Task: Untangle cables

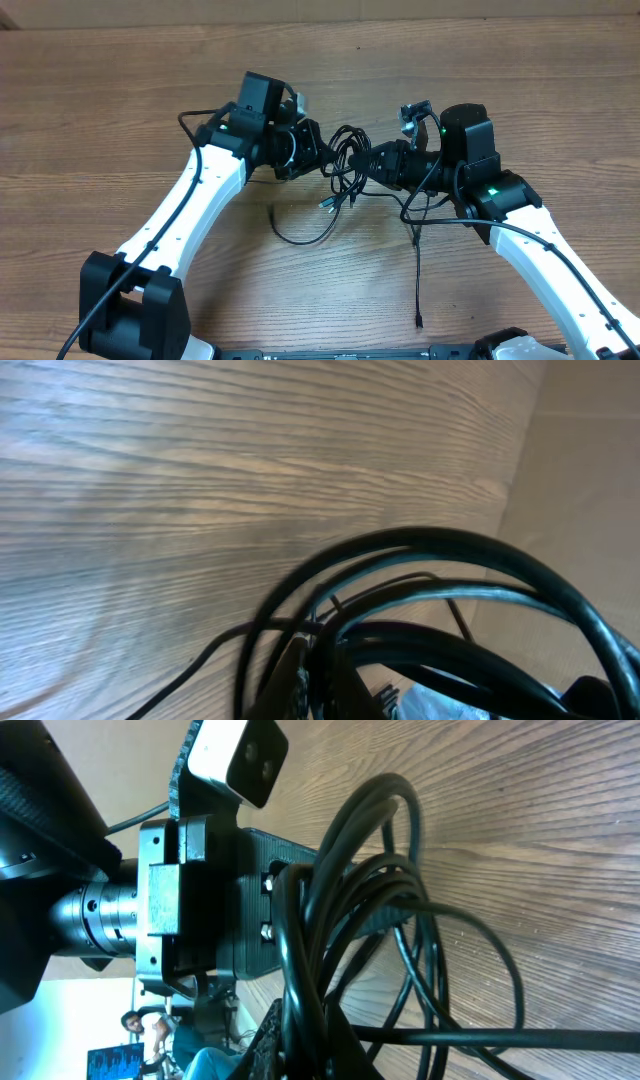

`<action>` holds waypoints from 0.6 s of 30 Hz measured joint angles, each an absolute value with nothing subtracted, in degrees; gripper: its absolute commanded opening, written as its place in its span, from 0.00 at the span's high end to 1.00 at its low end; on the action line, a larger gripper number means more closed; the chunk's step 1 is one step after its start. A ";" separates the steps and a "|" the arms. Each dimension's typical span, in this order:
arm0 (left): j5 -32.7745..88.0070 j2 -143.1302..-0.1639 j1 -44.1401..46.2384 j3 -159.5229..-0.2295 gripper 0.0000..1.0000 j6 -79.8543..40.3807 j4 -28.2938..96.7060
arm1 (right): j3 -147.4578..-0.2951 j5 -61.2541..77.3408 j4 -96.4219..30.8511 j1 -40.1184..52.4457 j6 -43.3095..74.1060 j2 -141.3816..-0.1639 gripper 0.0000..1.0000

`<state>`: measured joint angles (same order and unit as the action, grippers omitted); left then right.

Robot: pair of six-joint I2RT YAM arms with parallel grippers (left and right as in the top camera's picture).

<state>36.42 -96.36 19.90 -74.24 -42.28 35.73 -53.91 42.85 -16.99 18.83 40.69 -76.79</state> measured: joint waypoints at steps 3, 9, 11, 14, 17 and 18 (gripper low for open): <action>38.65 -96.55 19.07 -74.17 0.96 -42.26 31.44 | -54.11 40.21 -20.18 18.83 39.40 -76.77 0.96; 52.86 -96.55 11.00 -74.30 0.96 -43.16 20.14 | -54.26 28.21 -30.52 18.92 37.06 -76.79 0.96; 58.04 -96.55 8.43 -74.30 0.96 -44.73 16.36 | -54.35 25.02 -32.23 19.22 36.67 -76.77 0.96; 63.90 -96.55 4.21 -74.52 0.96 -48.45 10.39 | -54.33 21.02 -34.13 19.20 36.53 -76.88 0.96; 68.25 -96.55 0.16 -74.67 0.96 -53.78 2.68 | -54.33 18.57 -34.04 19.16 36.38 -76.88 0.96; 69.30 -96.55 -1.17 -74.74 0.95 -55.88 -0.30 | -54.33 18.20 -34.04 19.16 36.38 -76.88 0.96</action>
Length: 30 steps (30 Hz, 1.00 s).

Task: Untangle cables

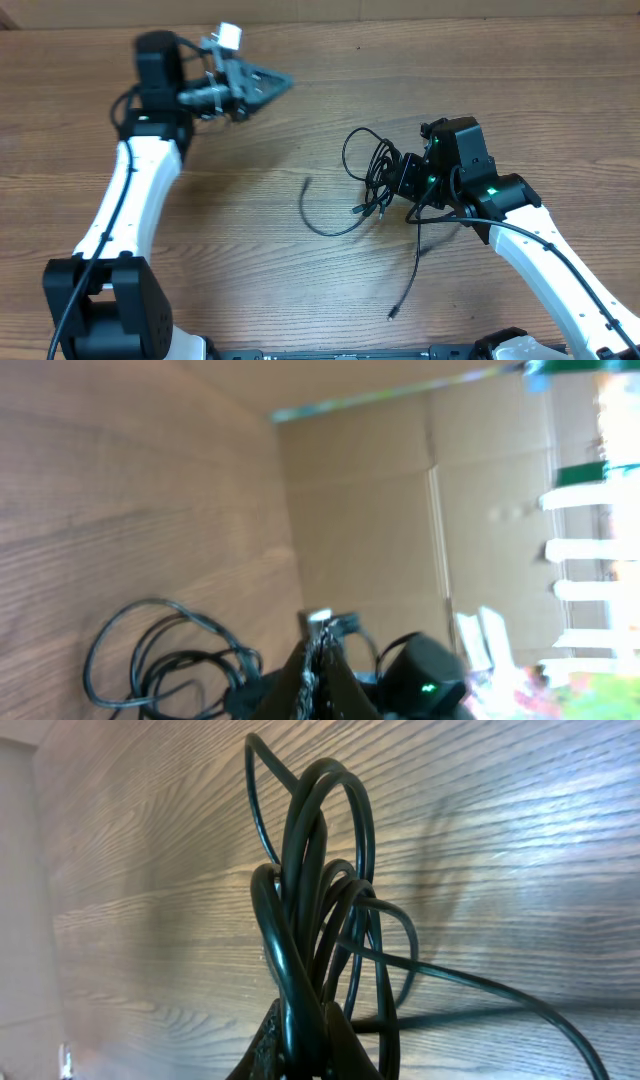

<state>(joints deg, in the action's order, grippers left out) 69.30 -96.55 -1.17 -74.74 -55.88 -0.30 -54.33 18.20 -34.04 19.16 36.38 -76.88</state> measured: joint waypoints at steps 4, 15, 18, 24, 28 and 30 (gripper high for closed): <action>71.35 -96.55 -4.43 -74.98 0.28 -60.60 -7.05 | -54.33 17.17 -34.06 19.16 36.34 -76.88 0.96; 61.67 -96.55 7.29 -75.55 0.01 -46.59 26.26 | -54.33 20.27 -31.62 19.16 36.40 -76.88 0.96; 51.37 -96.55 12.97 -75.50 0.00 -45.43 35.33 | -54.33 21.23 -31.53 19.16 36.38 -76.88 0.96; 37.45 -96.55 20.45 -75.46 0.00 -51.77 38.44 | -54.33 22.11 -31.48 19.16 37.91 -76.88 0.96; 30.30 -96.55 24.23 -74.78 0.00 -60.53 38.61 | -54.33 22.72 -31.24 19.16 40.53 -76.88 0.96; 27.73 -96.55 25.52 -73.69 0.01 -65.28 38.59 | -54.33 23.59 -30.94 19.16 41.67 -76.88 0.96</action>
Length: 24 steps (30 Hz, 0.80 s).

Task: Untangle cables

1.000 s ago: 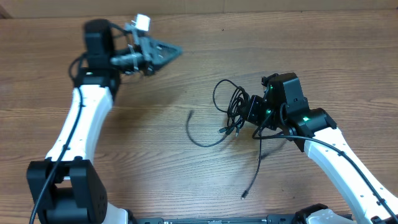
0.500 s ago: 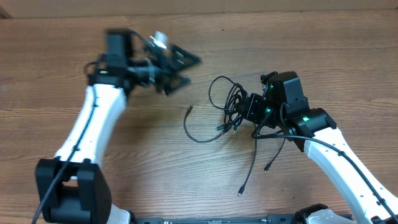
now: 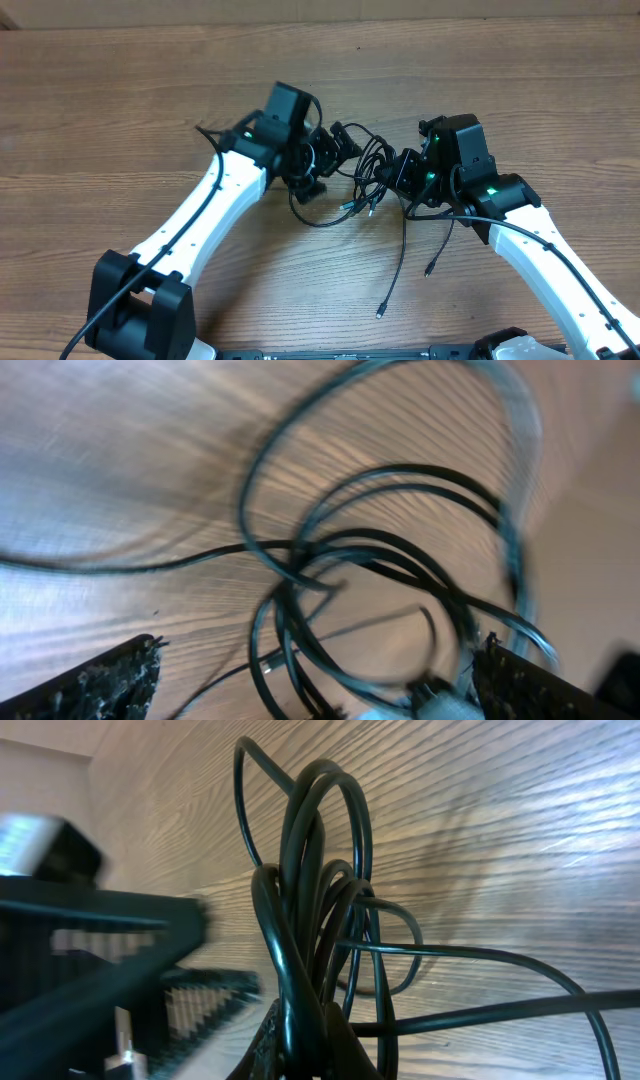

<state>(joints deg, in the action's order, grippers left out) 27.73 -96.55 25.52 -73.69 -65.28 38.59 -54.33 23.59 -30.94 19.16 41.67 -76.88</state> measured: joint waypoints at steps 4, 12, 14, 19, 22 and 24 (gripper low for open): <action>24.08 -96.55 26.35 -69.91 0.00 -76.07 36.40 | -54.33 25.26 -30.83 19.16 42.68 -76.88 0.96; 21.56 -96.64 28.18 -63.59 0.54 -84.97 21.50 | -54.33 26.98 -30.76 19.16 43.46 -76.88 0.96; 21.34 -97.01 29.32 -63.22 0.83 -85.76 19.18 | -54.33 27.11 -30.76 19.16 43.46 -76.88 0.96; 20.49 -98.85 30.41 -63.05 0.96 -84.60 18.31 | -54.33 26.94 -30.76 19.11 43.46 -77.01 0.96; 19.86 -98.94 29.67 -63.02 0.96 -81.67 16.91 | -54.33 26.68 -30.85 19.11 43.07 -77.10 0.96; 20.47 -98.91 27.62 -63.05 0.96 -79.42 14.85 | -54.33 25.93 -31.44 19.11 42.00 -77.10 0.96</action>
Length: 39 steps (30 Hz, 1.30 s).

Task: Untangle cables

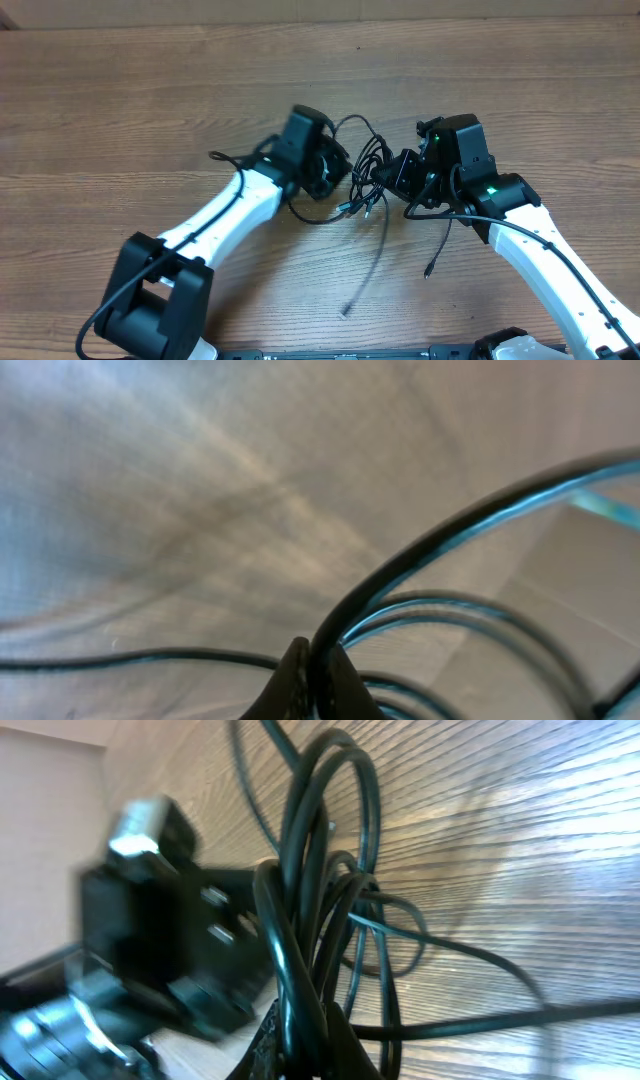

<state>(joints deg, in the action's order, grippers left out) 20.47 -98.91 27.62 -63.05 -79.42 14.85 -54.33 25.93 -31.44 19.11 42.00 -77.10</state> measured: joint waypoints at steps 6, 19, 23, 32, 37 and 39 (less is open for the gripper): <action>31.31 -97.71 14.68 -64.75 0.96 -74.08 1.56 | -54.33 19.44 -37.19 19.11 39.81 -77.10 0.96; 49.74 -93.97 -7.31 -68.03 0.80 -65.01 -11.77 | -54.48 15.44 -38.46 19.18 38.96 -77.12 0.96; 51.16 -93.97 -7.05 -68.40 0.23 -58.81 -1.15 | -54.48 15.51 -38.52 19.20 38.98 -77.12 0.96; 47.86 -93.97 5.74 -68.42 0.22 -54.65 30.41 | -54.48 18.35 -34.61 19.16 39.00 -77.12 0.96; 44.97 -94.65 15.44 -68.45 0.27 -61.45 31.33 | -54.48 20.62 -32.69 19.16 39.00 -77.10 0.96; 42.98 -95.39 18.68 -68.45 0.25 -65.43 31.38 | -54.48 21.34 -32.67 19.16 38.98 -77.12 0.96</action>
